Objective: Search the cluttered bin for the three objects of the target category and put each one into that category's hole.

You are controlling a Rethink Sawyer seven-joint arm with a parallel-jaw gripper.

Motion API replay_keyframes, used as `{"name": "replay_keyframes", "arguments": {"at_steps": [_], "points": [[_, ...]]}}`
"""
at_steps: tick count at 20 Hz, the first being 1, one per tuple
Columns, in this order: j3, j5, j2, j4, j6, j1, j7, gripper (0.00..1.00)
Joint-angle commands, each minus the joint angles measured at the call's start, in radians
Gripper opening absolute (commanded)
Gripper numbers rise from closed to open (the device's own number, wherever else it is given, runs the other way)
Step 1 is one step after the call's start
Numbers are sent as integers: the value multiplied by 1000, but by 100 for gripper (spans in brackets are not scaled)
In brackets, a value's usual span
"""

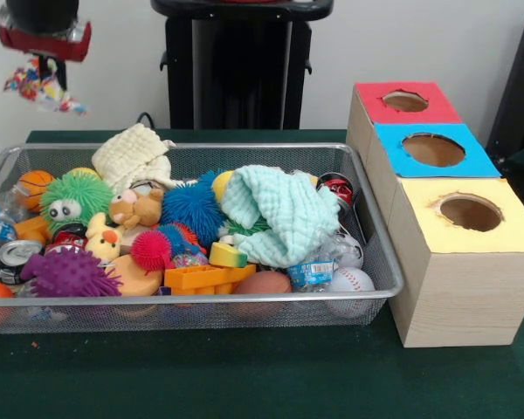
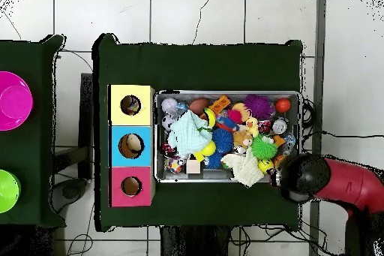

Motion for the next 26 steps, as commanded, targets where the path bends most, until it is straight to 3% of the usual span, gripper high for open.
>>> {"name": "replay_keyframes", "arguments": {"at_steps": [1,5,13,20,26], "points": [[151,265,-156,103,48,28,46,0],[106,334,-184,119,-51,107,188,0],[-16,393,-137,38,-81,319,401,0],[-100,426,1,-134,0,486,549,0],[-136,444,157,-347,62,580,660,0]]}}
